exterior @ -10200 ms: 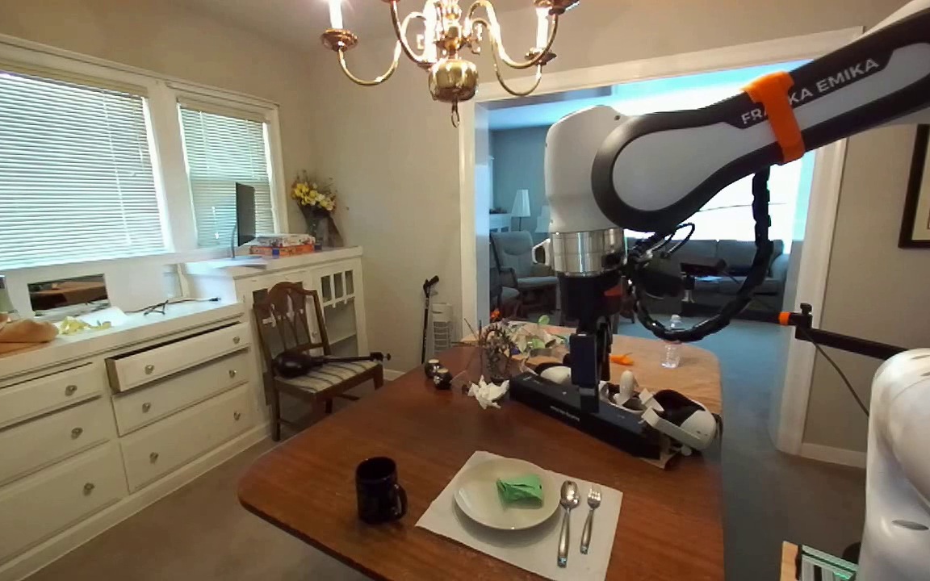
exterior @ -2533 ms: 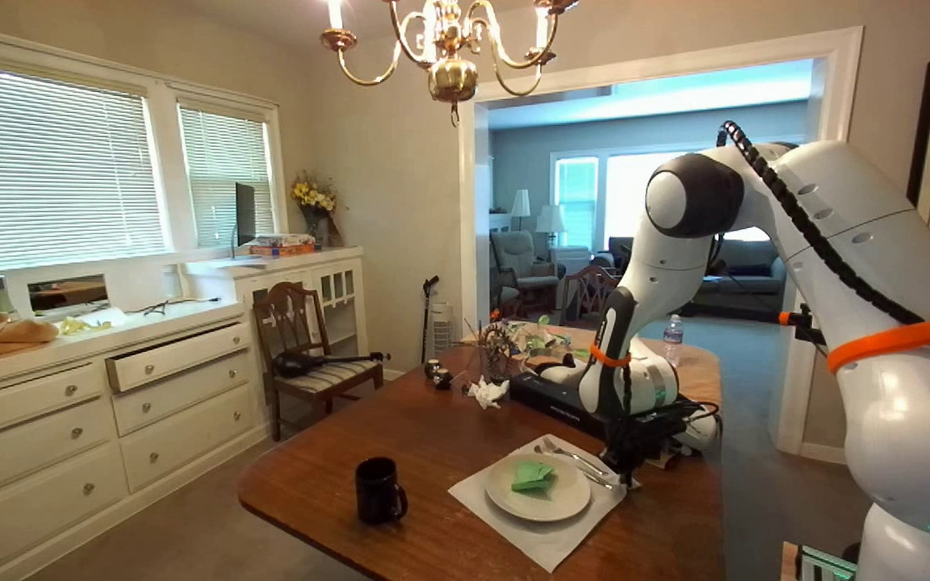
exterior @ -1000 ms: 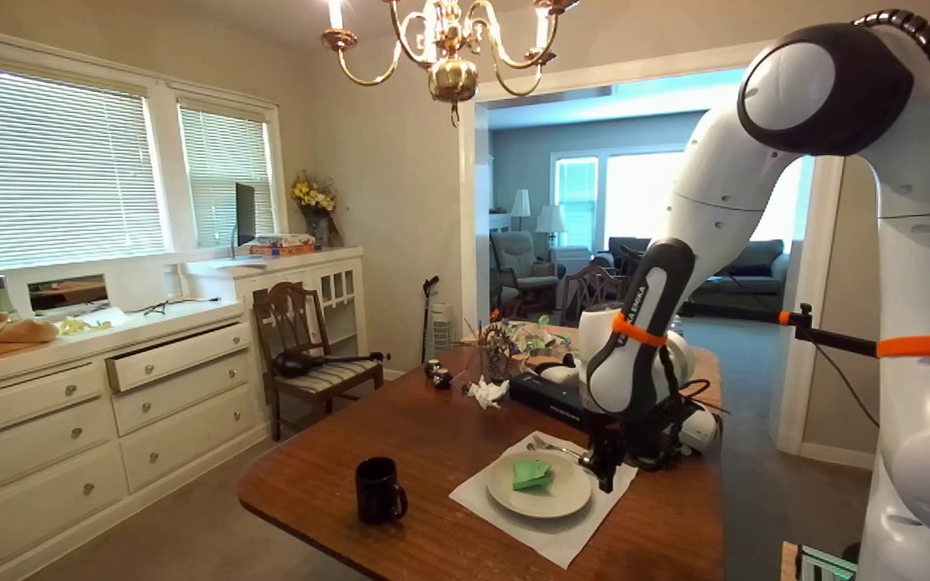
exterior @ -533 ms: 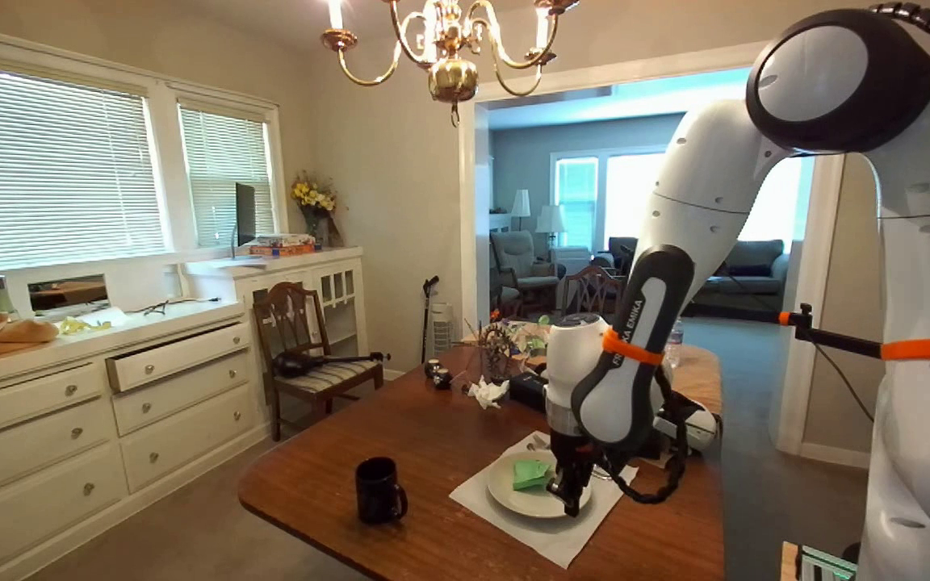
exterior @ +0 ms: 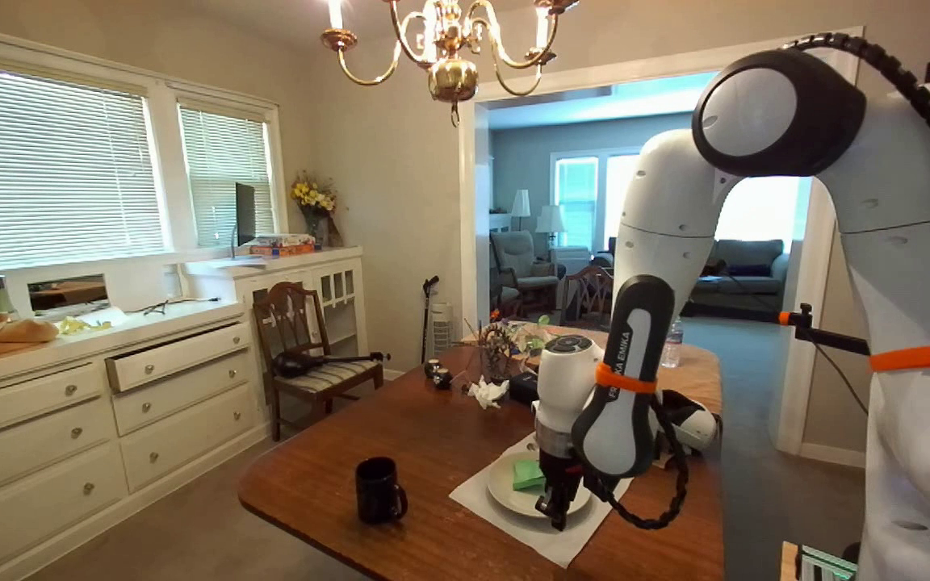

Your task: Turn the table mat 90 degrees

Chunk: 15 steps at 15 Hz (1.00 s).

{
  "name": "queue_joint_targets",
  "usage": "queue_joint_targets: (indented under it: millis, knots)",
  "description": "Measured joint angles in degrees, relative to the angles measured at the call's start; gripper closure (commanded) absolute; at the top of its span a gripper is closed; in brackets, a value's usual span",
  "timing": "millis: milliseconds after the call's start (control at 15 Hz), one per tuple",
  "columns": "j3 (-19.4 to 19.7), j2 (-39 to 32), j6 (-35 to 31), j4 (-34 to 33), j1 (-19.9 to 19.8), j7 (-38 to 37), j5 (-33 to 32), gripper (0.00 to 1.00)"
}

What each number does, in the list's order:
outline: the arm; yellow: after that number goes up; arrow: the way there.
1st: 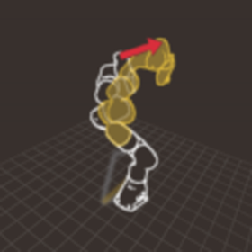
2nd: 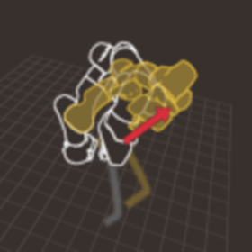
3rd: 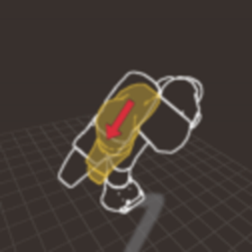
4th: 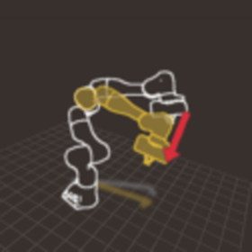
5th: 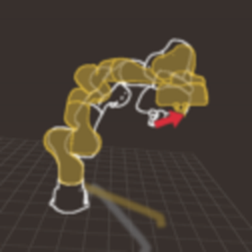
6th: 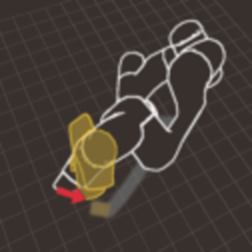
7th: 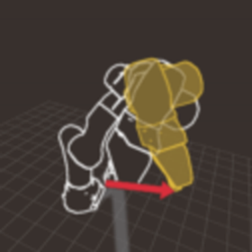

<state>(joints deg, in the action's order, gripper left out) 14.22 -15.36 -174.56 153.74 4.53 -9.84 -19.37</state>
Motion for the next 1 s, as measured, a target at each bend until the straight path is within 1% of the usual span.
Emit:
queue_joint_targets:
  millis: [200, 400, 533, 667, 1000]
  knots:
    - [3.38, -4.46, -3.65, -1.55, 3.3, -0.01, 0.55, 1.0]
    - [5.05, -8.67, -6.25, -2.81, 5.87, 0.29, 3.09, 1.0]
    - [4.97, -11.24, -7.96, -3.49, 6.7, 1.29, 5.76, 1.0]
    - [4.4, -13.06, -9.61, -3.99, 6.71, 2.73, 8.35, 1.0]
    - [3.63, -13.11, -9.77, -4.04, 6.46, 5.67, 11.86, 1.0]
